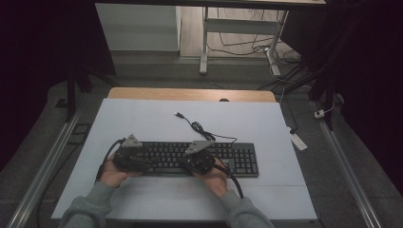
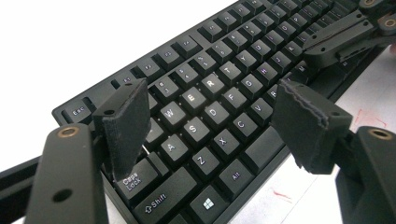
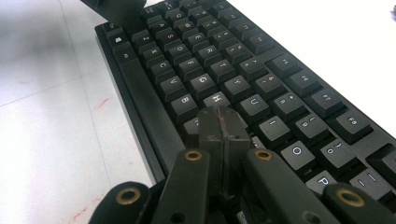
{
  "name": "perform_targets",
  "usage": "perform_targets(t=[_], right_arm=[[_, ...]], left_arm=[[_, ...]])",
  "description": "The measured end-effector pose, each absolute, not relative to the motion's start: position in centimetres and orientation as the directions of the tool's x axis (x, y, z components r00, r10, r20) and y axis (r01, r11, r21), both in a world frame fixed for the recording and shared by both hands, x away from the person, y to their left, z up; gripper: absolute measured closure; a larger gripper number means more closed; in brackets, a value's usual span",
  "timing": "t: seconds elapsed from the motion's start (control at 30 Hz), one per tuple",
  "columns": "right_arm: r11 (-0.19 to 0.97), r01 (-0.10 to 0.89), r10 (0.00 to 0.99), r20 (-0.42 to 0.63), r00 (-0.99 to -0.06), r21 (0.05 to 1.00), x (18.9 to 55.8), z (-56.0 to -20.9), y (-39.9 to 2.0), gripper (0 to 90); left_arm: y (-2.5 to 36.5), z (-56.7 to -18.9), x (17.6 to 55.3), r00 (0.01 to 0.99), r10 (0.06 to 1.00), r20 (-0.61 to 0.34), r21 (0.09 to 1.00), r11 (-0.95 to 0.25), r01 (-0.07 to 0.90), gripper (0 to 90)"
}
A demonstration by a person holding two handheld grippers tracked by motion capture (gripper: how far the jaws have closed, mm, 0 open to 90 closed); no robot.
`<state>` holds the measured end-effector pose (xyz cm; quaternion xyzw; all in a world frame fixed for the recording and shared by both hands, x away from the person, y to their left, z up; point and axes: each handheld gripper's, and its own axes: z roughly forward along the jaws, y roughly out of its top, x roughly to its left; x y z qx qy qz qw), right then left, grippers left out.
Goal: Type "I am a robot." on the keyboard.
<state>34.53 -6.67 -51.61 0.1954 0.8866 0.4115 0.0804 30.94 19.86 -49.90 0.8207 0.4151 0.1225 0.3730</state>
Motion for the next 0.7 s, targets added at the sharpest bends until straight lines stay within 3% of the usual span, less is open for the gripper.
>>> perform_targets(t=[0.7], right_arm=[[0.605,0.269,0.416,-0.01,-0.909,0.75,34.47,-51.87,-6.49,89.4]], left_arm=[[19.76,-50.02,30.91,0.629,0.77,-0.105,0.711,-0.385,0.589,28.1]])
